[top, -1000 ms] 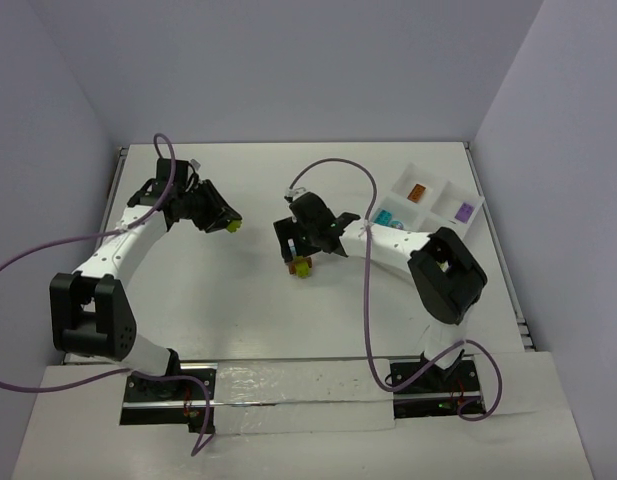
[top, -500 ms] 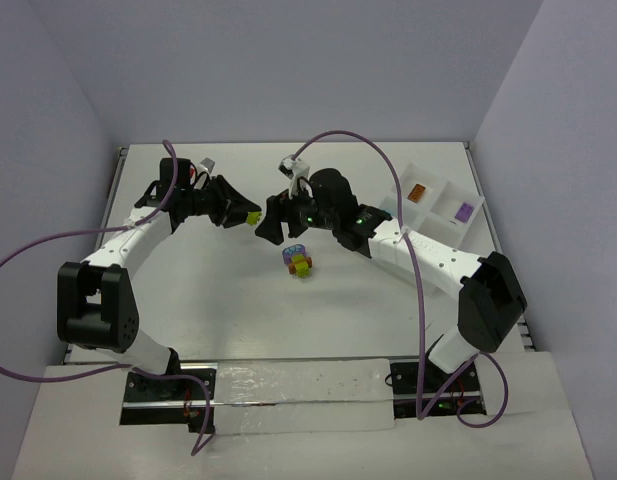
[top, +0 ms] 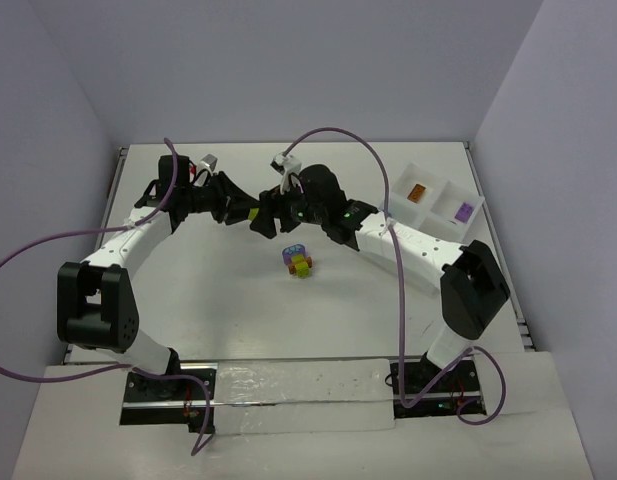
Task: Sort the legos into containers by color
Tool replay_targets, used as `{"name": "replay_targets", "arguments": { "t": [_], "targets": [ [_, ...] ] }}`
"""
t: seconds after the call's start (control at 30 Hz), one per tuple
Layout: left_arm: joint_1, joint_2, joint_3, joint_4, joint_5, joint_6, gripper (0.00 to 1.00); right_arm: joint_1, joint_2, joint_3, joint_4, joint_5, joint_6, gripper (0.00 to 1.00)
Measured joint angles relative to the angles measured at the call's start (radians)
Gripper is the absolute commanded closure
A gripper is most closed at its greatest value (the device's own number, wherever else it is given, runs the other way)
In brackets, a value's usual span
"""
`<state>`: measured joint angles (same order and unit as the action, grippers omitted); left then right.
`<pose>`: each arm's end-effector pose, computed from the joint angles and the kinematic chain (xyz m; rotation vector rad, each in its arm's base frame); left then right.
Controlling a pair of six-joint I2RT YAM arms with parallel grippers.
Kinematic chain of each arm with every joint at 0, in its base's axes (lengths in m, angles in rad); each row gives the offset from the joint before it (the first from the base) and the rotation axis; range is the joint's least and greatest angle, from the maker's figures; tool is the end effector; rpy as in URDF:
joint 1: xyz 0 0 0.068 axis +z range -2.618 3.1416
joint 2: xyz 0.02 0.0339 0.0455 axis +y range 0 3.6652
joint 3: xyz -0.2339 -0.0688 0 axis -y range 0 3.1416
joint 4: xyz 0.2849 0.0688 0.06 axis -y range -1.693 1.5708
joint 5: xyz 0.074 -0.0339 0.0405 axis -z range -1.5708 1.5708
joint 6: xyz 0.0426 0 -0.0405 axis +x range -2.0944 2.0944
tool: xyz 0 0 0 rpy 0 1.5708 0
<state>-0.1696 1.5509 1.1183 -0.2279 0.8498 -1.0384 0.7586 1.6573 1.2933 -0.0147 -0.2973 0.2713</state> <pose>0.3689 -0.0956 0.2197 -0.5262 2.3929 -1.5558 0.3067 0.3079 0.2587 -0.6962 1.9380 0.9515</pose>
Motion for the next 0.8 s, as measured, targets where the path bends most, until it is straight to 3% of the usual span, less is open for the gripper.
{"name": "replay_targets", "arguments": {
  "t": [0.37,0.53,0.57,0.6,0.67,0.73,0.77,0.8],
  "targets": [
    [0.000,0.000,0.000,0.005,0.023,-0.002,1.00,0.000,0.049,0.064,0.012,0.020,-0.004,0.45],
    [0.000,0.000,0.000,0.005,0.023,-0.003,1.00,0.000,0.062,0.078,0.014,0.015,-0.003,0.66],
    [0.001,0.000,0.000,0.006,0.024,-0.002,0.98,-0.001,0.064,0.081,0.012,0.017,-0.004,0.76],
    [0.002,0.000,0.000,0.005,0.024,-0.001,0.89,-0.002,0.064,0.081,0.013,0.017,-0.004,0.80],
    [0.001,0.000,0.000,0.003,0.022,-0.001,0.49,-0.003,0.064,0.081,0.012,0.014,-0.003,0.89],
    [0.001,0.000,0.004,-0.007,0.016,0.007,0.16,-0.005,0.064,0.080,0.012,0.013,-0.003,0.92],
    [0.001,0.000,0.012,-0.024,0.005,0.015,0.05,-0.008,0.064,0.080,0.012,0.014,-0.003,0.92],
    [0.000,0.000,0.019,-0.043,-0.008,0.025,0.03,-0.011,0.064,0.079,0.012,0.015,-0.003,0.93]
  ]
}}
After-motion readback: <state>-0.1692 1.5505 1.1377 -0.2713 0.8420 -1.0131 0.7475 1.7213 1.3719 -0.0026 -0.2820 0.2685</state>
